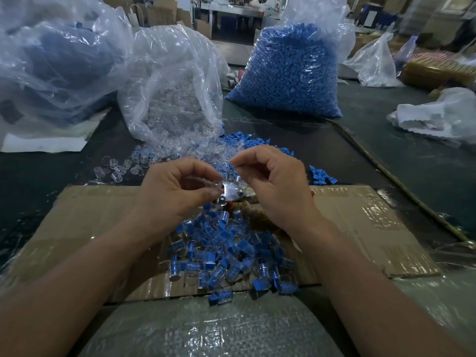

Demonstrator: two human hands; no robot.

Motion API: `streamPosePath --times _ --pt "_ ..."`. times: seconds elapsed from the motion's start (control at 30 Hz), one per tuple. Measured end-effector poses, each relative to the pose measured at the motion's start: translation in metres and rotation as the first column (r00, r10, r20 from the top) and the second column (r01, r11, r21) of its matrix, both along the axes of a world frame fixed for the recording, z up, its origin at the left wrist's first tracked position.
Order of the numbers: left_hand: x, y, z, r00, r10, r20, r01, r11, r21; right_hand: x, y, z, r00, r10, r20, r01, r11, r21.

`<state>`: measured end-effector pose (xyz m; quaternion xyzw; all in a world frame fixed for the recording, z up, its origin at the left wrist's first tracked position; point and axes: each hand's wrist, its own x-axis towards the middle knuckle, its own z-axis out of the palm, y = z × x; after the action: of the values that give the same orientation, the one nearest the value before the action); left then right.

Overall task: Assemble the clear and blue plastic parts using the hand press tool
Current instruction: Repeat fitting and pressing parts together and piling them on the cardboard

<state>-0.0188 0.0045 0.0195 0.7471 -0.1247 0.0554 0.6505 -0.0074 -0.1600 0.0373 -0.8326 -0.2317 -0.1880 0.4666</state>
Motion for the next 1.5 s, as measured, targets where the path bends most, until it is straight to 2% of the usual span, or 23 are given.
streamPosePath --times 0.2,0.4,0.57,0.8,0.9,1.23,1.5 --pt "0.000 -0.002 0.000 0.999 0.030 0.034 -0.029 0.999 -0.045 -0.001 0.000 0.001 0.997 -0.059 0.043 0.060 0.998 -0.014" --pt "0.000 -0.003 -0.001 0.998 0.038 0.054 -0.037 0.999 -0.014 -0.006 0.003 0.003 0.994 0.055 -0.091 -0.045 0.992 0.115" --pt "0.000 -0.003 -0.002 0.996 0.062 0.059 -0.061 0.998 -0.019 -0.009 0.010 0.001 0.988 0.096 -0.119 -0.087 0.993 0.077" --pt "0.000 -0.004 -0.002 0.994 0.042 0.103 -0.043 0.999 0.010 -0.009 0.012 -0.002 0.997 0.061 -0.053 -0.061 0.998 0.005" --pt "0.001 -0.004 -0.004 0.993 0.055 0.107 -0.053 0.998 -0.029 -0.008 0.012 -0.002 0.997 0.056 -0.055 -0.057 0.998 -0.029" --pt "0.002 -0.003 -0.006 0.991 0.009 0.132 -0.004 0.999 -0.041 -0.008 0.008 0.000 0.986 0.081 -0.146 -0.076 0.996 0.037" --pt "0.001 -0.004 -0.007 0.987 0.037 0.159 -0.039 0.999 0.007 -0.007 0.008 0.000 0.978 0.070 -0.195 -0.069 0.998 0.008"
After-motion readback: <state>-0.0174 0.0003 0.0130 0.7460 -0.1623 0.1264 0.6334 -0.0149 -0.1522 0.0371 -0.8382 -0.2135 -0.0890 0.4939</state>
